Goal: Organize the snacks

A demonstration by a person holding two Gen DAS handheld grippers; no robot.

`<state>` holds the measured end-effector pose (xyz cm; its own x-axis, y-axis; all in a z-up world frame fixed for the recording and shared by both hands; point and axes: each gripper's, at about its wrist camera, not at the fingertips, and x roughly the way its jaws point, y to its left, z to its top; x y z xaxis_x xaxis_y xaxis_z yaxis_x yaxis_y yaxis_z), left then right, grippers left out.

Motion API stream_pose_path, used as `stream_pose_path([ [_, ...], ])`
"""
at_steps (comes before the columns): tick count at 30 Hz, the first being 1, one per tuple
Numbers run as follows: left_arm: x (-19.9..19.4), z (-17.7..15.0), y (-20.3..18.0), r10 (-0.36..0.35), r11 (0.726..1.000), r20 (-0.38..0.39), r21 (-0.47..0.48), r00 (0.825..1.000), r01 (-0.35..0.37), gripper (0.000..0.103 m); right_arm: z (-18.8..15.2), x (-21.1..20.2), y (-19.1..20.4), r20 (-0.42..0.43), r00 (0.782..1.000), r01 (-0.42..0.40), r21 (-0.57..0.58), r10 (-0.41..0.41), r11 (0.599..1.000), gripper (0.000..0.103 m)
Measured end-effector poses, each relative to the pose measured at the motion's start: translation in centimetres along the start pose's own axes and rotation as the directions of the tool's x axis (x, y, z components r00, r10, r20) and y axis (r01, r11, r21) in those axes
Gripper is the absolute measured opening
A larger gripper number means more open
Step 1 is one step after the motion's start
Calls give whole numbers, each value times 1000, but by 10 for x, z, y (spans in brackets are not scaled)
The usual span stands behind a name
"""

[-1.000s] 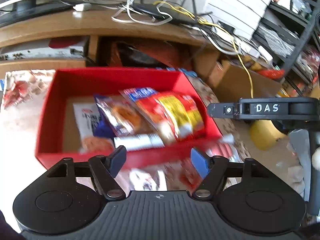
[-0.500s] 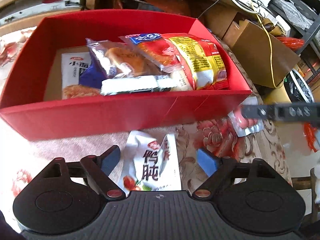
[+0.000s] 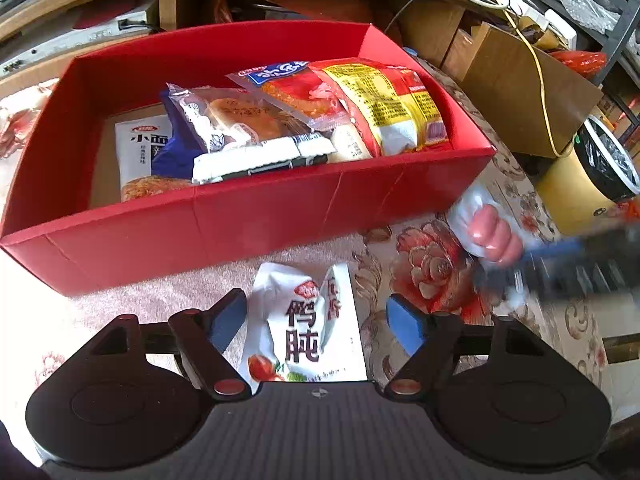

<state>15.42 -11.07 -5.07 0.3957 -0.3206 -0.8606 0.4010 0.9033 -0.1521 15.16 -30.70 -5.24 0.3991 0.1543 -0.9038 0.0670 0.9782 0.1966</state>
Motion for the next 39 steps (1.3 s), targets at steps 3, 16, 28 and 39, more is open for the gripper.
stream_pose_path([
  [3,-3,-1,2,-19,1000,-3,-13,1000,19,79,-23,-11,9,-48,992,-118,-12,117,993,70],
  [16,7,6,-3,3,1000,6,-18,1000,-3,92,5,16,19,32,992,125,-121,-122,985,74],
  [28,8,5,-5,11,1000,6,2,1000,-11,95,13,11,7,19,998,65,-131,-63,989,75],
  [39,11,4,-9,23,999,6,35,1000,-23,98,11,24,18,14,999,51,-160,-49,986,97],
])
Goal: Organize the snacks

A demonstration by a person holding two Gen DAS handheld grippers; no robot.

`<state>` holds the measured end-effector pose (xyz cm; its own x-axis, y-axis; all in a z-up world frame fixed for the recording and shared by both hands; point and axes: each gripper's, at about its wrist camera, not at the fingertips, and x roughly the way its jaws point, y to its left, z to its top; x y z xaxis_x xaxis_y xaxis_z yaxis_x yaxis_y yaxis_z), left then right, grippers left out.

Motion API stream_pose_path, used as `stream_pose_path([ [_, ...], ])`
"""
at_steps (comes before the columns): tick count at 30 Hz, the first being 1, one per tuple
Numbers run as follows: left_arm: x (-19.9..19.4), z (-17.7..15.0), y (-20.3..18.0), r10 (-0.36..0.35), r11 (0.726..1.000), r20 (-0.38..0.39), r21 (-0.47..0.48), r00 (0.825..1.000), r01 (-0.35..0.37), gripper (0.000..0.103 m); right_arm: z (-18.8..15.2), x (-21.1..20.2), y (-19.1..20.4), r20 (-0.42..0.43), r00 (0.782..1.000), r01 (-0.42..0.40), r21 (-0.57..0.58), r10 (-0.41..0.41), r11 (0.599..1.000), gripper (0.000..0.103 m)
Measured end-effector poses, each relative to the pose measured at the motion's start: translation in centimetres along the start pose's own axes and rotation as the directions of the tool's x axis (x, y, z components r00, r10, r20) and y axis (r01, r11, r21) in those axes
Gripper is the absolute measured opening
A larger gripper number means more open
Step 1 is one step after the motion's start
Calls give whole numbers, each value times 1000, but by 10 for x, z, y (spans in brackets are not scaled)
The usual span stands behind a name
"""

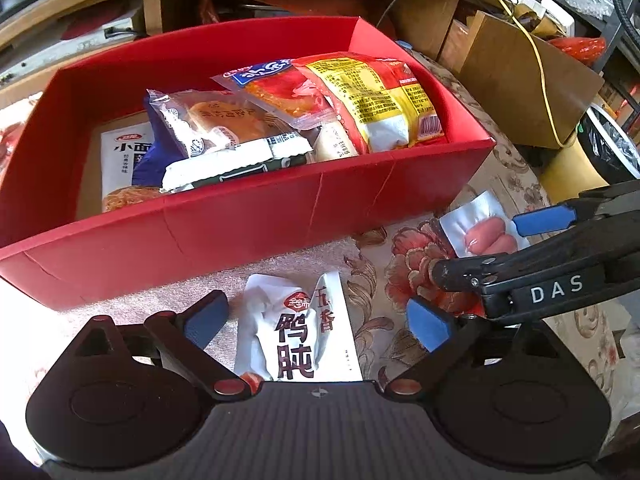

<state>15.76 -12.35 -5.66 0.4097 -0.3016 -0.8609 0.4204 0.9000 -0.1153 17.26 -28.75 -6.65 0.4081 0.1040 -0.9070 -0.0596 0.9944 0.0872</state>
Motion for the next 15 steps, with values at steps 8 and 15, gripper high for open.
stream_pose_path([
  [8,4,-6,-7,32,995,-3,99,999,-31,103,-4,0,3,1,1000,4,-31,-4,1000,98],
  [15,-6,-9,2,46,996,8,82,999,-46,88,-17,-12,15,20,998,63,-86,-61,994,69],
])
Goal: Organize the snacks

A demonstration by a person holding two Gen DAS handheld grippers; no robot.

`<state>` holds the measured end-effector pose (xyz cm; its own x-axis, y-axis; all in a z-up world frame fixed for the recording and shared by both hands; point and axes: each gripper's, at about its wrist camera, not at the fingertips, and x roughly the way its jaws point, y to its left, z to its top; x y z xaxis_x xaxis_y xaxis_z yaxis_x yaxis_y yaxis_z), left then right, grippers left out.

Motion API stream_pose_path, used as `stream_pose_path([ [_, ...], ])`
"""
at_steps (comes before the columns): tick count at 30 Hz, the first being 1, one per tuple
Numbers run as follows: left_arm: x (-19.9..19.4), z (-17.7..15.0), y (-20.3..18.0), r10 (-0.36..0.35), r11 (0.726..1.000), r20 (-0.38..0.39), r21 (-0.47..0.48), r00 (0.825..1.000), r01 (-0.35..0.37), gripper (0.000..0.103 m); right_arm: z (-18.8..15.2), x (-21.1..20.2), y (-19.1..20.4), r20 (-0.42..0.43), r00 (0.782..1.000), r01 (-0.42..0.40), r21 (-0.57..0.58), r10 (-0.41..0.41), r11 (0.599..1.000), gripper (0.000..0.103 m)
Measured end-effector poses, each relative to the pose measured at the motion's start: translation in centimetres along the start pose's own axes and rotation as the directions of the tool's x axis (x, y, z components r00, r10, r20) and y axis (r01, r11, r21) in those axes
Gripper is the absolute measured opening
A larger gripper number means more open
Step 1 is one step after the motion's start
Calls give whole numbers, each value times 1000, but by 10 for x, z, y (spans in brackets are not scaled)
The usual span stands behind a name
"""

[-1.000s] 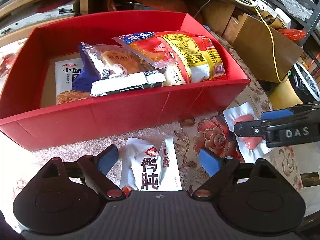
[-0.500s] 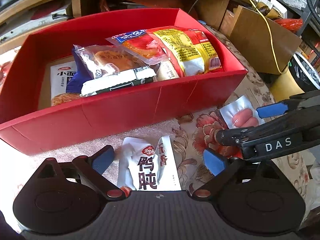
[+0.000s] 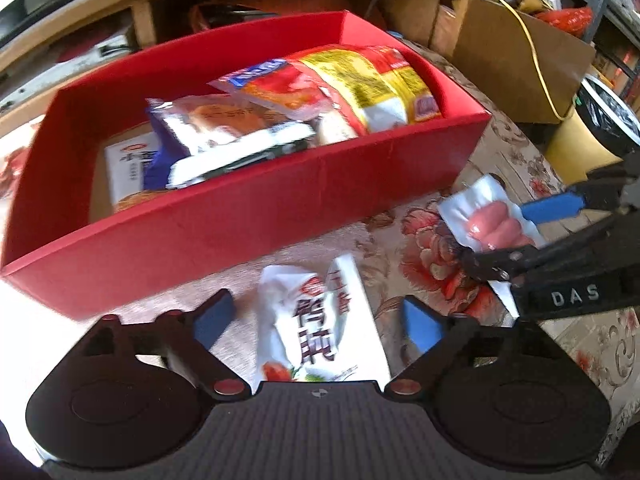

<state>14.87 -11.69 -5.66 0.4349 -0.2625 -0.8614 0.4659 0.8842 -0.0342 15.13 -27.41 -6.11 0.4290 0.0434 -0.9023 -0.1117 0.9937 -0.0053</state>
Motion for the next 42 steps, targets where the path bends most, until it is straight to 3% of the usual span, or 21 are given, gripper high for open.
stream_pose_path([
  [5,-14,-13,13,4,998,-3,-56,1000,-4,74,-10,-10,6,-1,1000,-11,-20,11,1000,68],
  [14,-42,-47,15,-18,997,-36,-76,999,15,68,-31,-36,25,28,998,-50,-58,52,997,68],
  [15,-44,-49,15,-19,997,-39,-72,999,17,70,-32,-36,26,24,998,-50,-62,52,997,68],
  [17,-46,-46,14,-33,998,-38,-59,999,31,86,-34,-33,23,13,999,-50,-65,51,997,68],
  [18,-47,-45,14,-28,998,-33,-56,999,27,90,-36,-33,21,8,999,-53,-61,54,997,68],
  [25,-16,-26,10,27,999,-68,-26,997,-29,99,-34,-24,14,-19,998,-64,-39,63,997,69],
  [28,-18,-28,1,40,999,-52,36,998,-39,88,-33,-20,13,-27,998,-65,-35,64,997,69],
  [31,-29,-31,2,21,999,-37,27,999,-20,61,-30,-19,13,-27,998,-60,-36,59,998,69],
  [42,-57,-43,6,-10,998,2,-56,1000,10,60,-34,-47,35,53,996,-65,-60,68,996,69],
])
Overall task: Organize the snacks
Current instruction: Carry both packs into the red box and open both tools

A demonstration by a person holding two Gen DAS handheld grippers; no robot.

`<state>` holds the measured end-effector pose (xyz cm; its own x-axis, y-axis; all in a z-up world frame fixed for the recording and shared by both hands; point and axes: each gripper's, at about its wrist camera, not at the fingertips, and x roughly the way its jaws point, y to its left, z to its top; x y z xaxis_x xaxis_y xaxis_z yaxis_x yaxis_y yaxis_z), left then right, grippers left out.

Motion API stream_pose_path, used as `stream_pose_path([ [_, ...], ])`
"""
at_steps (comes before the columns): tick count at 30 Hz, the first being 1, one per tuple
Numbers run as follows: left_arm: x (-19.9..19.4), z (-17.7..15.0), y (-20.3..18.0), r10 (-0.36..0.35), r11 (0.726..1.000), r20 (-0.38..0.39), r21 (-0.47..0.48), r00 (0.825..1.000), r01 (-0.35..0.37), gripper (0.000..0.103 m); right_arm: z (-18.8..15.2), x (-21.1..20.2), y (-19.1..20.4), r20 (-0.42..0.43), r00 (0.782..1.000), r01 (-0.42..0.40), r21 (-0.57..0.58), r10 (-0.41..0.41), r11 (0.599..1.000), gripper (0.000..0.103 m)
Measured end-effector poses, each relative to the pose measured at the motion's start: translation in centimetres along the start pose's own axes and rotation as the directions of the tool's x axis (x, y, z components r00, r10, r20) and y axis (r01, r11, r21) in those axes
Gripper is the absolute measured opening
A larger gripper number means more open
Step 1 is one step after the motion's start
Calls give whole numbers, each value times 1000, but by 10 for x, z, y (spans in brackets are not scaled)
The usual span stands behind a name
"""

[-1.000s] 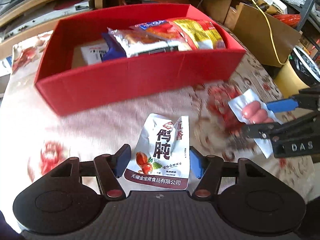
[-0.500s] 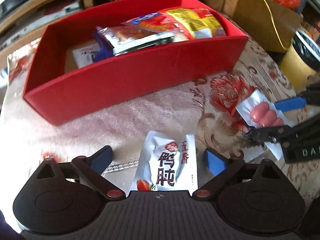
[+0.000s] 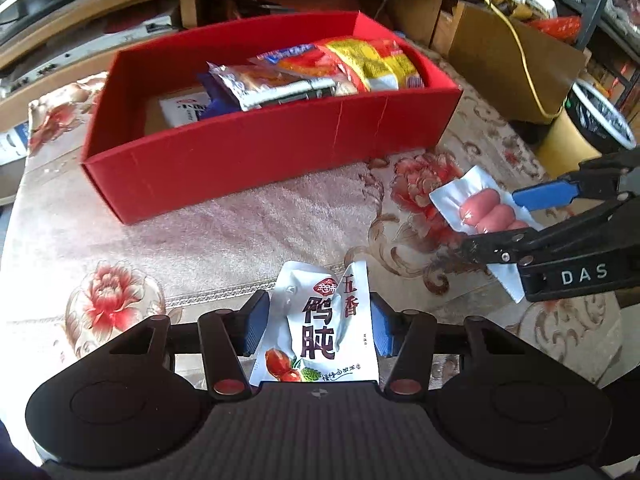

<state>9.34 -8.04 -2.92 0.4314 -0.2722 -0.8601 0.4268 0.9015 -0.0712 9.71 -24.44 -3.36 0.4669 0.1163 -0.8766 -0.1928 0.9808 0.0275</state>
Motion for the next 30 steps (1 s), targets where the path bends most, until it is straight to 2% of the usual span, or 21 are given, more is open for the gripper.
stream_pose_path([
  [8,-33,14,2,-5,999,116,-48,993,11,60,5,-26,5,85,996,-19,44,15,999,69],
  [20,-40,70,17,28,997,236,-83,971,-8,60,58,-38,0,206,978,-66,115,41,991,68],
  [30,-14,108,42,53,992,246,-123,968,-23,60,113,-15,-14,226,974,-62,161,24,985,68],
])
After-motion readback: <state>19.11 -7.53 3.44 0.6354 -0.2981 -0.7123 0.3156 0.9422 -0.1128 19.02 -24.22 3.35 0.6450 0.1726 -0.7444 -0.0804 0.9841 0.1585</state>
